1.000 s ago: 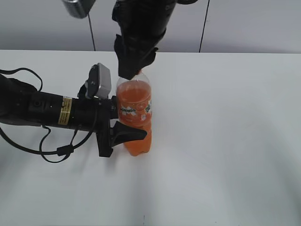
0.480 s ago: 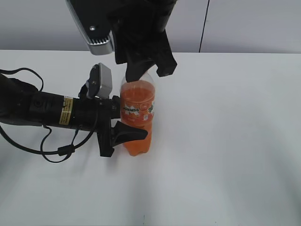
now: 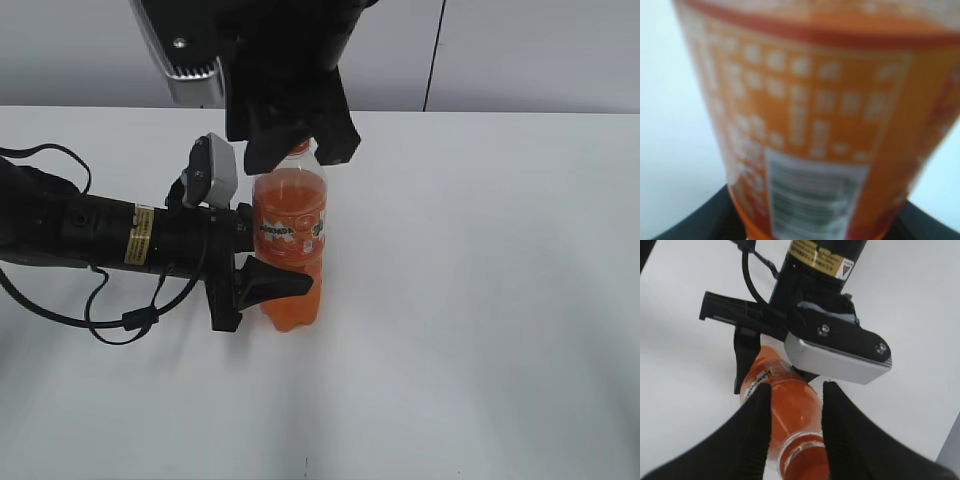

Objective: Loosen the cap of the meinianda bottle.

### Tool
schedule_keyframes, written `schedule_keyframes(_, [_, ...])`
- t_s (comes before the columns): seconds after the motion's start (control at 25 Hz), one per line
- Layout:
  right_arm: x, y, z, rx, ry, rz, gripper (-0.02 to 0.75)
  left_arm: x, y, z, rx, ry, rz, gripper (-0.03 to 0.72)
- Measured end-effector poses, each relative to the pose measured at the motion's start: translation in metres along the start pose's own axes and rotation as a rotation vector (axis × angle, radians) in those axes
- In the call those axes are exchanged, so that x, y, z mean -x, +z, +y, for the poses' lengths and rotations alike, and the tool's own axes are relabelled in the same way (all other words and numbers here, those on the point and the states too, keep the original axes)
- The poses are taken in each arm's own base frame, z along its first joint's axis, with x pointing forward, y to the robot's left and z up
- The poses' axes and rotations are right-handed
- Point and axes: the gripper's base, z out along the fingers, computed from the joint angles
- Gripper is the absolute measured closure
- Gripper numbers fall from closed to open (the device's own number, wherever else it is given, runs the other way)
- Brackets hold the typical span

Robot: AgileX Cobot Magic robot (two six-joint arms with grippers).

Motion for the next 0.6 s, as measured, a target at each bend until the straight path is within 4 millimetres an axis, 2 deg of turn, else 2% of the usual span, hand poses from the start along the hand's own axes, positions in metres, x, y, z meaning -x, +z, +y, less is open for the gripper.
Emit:
schedule_keyframes(0.16, [0.006,-0.019,0.002,-0.034,0.052,-0.039,0.477,0.000,0.000,0.000,0.001,0.000,0.000,0.306])
schedule_keyframes(0.28, [0.009,-0.037,0.005,-0.067,0.195,-0.056,0.477,0.000,0.000,0.000,0.001,-0.002,0.000,0.306])
schedule_keyframes(0.44, [0.011,-0.053,0.008,-0.086,0.618,-0.083,0.477,0.000,0.000,0.000,0.001,-0.003,0.000,0.306])
schedule_keyframes(0.6, [0.002,-0.057,0.007,-0.145,1.136,-0.030,0.477,0.000,0.000,0.000,0.001,-0.003,-0.001,0.306])
